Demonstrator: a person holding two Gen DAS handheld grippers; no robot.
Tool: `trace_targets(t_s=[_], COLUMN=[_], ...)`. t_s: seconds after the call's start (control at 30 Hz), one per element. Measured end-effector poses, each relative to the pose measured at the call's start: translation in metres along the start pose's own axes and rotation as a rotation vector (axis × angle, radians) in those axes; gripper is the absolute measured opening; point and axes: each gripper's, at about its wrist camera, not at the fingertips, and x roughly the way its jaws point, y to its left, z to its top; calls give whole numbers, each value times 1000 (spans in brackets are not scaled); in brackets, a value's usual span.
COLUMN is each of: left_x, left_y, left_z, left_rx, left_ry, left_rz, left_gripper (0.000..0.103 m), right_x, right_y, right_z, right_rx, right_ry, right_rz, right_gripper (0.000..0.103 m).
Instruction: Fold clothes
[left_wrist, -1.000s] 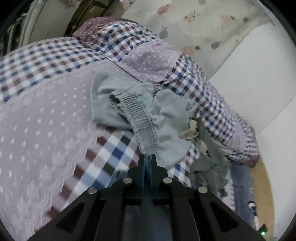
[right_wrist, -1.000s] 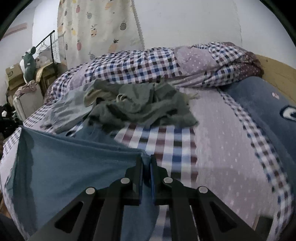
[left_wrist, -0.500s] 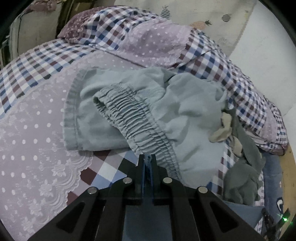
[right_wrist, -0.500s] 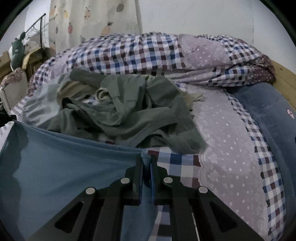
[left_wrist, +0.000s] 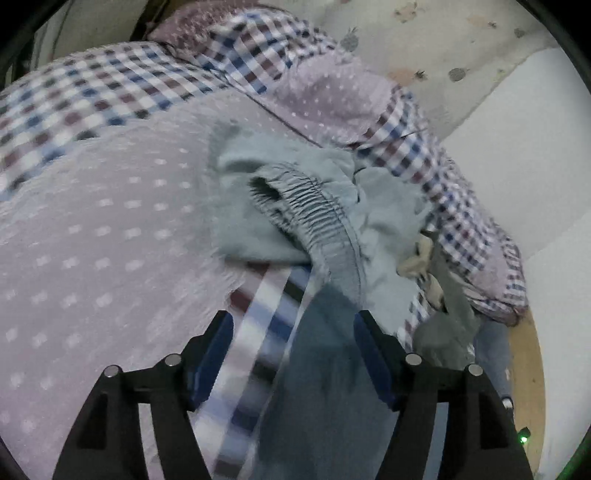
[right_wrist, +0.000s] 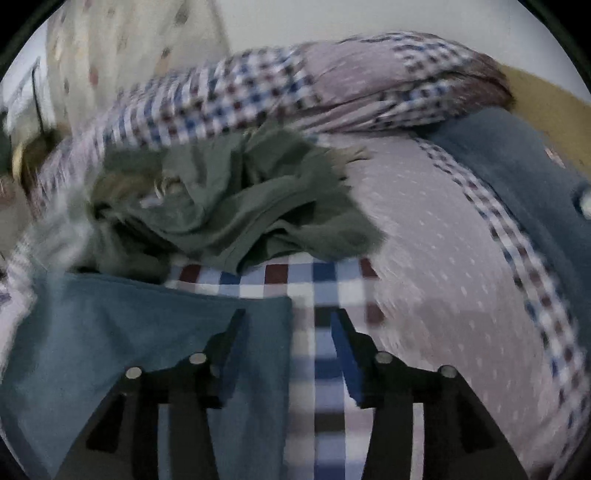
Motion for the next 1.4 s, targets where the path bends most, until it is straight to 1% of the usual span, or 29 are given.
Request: trace_targets(t_s=[0.1, 0.17, 0.23, 0.3, 0.37, 0.43, 0.5, 0.6, 0.67, 0.8, 0.83, 0.9, 0.93, 0.97, 1.0, 1.03, 1.07, 1.1, 1.17, 1.23, 1.3, 1.4], left_x=[-56, -85, -110, -126, -133, -140, -144, -138, -134, -124, -122, -119, -118, -117, -117, -117, -118, -118, -119, -119, -119, -118], left_y=[19, 32, 46, 59, 68, 78, 86, 91, 89, 85, 83, 78, 76, 76, 76, 77, 78, 79, 83, 85, 86, 83], left_z=[-35, -63, -93, -119, -143, -167, -187, -197, -198, -203, -204, -205, -206, -206, -207, -207, -208, -208, -208, -209, -211, -214], left_rx=[11, -26, -81, -138, -178, -217, -253, -277, -263, -275, -272, -257, -251, -248, -246, -247, -249, -253, -262, -270, -277, -264], left_ry=[-39, -60, -75, -104, -124, -144, -156, -131, -123, -102, -98, -93, -91, -88, -88, -90, -92, -93, -94, -92, -88, -77], left_rz=[-13, -33, -73, -103, -127, -151, -169, -166, -161, -167, -165, -156, -153, -151, -149, -146, -146, -149, -156, -162, -168, -171], left_gripper=[73, 74, 74, 74, 74, 74, 74, 74, 74, 74, 74, 74, 74, 74, 74, 74, 74, 74, 74, 74, 74, 74], right_x=[-45, -74, -103, -121, -135, -143, -143, -135, -128, -119, -116, -110, -107, -104, -101, -98, -103, -112, -137, -154, -152, -137], right_y=[-18, -30, -41, -42, -42, -40, -43, -44, -43, -39, -40, -37, -36, -35, -31, -27, -24, -25, -37, -48, -51, -49], right_z=[-32, -53, -75, -109, -138, -164, -183, -203, -206, -214, -217, -218, -218, -218, -217, -216, -213, -210, -206, -204, -206, -214], right_rx=[118, 197, 275, 338, 380, 412, 457, 518, 541, 585, 613, 640, 653, 661, 636, 608, 563, 526, 508, 497, 497, 524], right_ry=[-27, -46, -62, -54, -44, -41, -27, -10, 3, 9, 17, 24, 27, 31, 43, 50, 34, 1, -81, -123, -112, -57], right_rz=[75, 125, 173, 201, 223, 238, 246, 282, 293, 203, 204, 235, 251, 265, 268, 267, 235, 200, 177, 143, 128, 105], right_gripper=[53, 54, 55, 55, 56, 56, 56, 57, 57, 55, 53, 48, 33, 8, 4, 4, 3, 3, 2, 2, 3, 5])
